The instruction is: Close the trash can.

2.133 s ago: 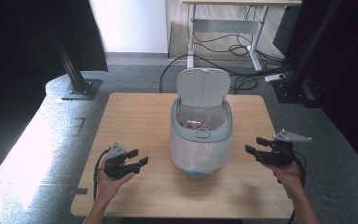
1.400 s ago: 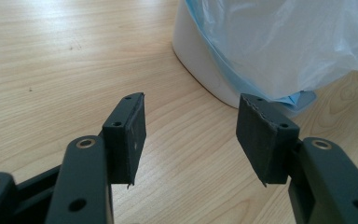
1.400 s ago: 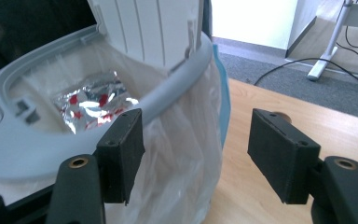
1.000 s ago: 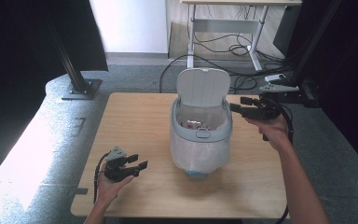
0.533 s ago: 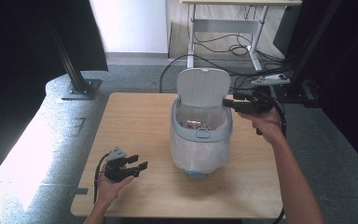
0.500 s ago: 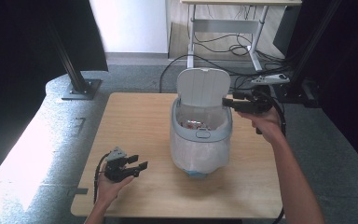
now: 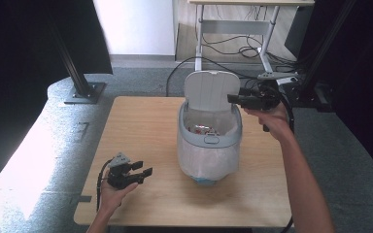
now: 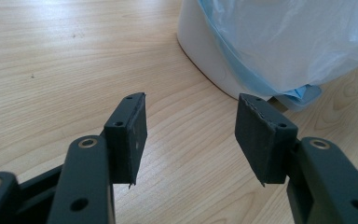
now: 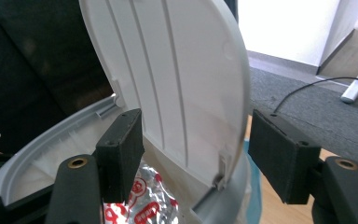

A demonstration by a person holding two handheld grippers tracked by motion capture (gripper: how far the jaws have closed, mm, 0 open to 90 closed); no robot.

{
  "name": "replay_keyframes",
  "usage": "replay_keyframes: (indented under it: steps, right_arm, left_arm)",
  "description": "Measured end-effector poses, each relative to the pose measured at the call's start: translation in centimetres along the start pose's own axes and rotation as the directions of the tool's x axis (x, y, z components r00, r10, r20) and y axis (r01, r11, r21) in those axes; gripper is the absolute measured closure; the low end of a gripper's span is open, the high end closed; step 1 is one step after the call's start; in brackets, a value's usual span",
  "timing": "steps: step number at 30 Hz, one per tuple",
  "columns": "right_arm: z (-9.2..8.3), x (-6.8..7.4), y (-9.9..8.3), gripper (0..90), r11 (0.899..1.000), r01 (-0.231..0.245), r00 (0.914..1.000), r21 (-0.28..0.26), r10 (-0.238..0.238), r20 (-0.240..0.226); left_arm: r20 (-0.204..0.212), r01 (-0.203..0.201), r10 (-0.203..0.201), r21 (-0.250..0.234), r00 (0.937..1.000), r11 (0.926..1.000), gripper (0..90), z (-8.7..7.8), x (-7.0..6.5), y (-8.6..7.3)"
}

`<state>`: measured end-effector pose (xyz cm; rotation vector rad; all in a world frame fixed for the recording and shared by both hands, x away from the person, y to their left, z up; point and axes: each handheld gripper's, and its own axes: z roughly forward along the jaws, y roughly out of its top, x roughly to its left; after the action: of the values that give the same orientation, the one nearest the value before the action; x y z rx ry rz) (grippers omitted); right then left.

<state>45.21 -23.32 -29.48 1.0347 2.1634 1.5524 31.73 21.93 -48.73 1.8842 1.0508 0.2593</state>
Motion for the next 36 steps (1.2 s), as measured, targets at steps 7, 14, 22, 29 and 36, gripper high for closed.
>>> replay_keyframes:
  steps: [7, 14, 22, 29, 36]
  right_arm:
    - [-0.2, 0.3, 0.4, 33.1, 0.999, 0.026, 0.9997, -0.028, -0.026, 0.004]
    - [-0.7, 0.4, 1.4, 32.9, 0.998, 0.035, 0.9994, -0.051, -0.035, -0.003]
    - [-0.5, 0.8, 1.6, 31.0, 0.998, 0.041, 0.9992, -0.045, -0.041, 0.0]
    - [-1.2, 1.9, 0.1, 27.2, 0.997, 0.072, 0.9968, -0.039, -0.073, -0.032]
    - [-1.9, 3.0, -1.7, 23.2, 0.993, 0.112, 0.9909, -0.024, -0.114, -0.072]
  left_arm:
    - [0.005, 0.001, -0.001, 0.0, 1.0, 1.0, 44.1, 0.0, 0.0, 0.0]
    - [0.008, 0.001, -0.001, 0.004, 1.0, 1.0, 44.2, 0.1, -0.1, 0.0]
    - [0.009, 0.0, 0.0, 0.007, 1.0, 1.0, 44.3, 0.1, -0.1, 0.0]
    - [0.01, -0.005, 0.005, 0.01, 0.9999, 0.9999, 44.4, 0.3, -0.4, 0.0]
    - [0.012, -0.008, 0.008, 0.019, 0.9999, 0.9998, 44.3, 0.6, -0.6, -0.1]
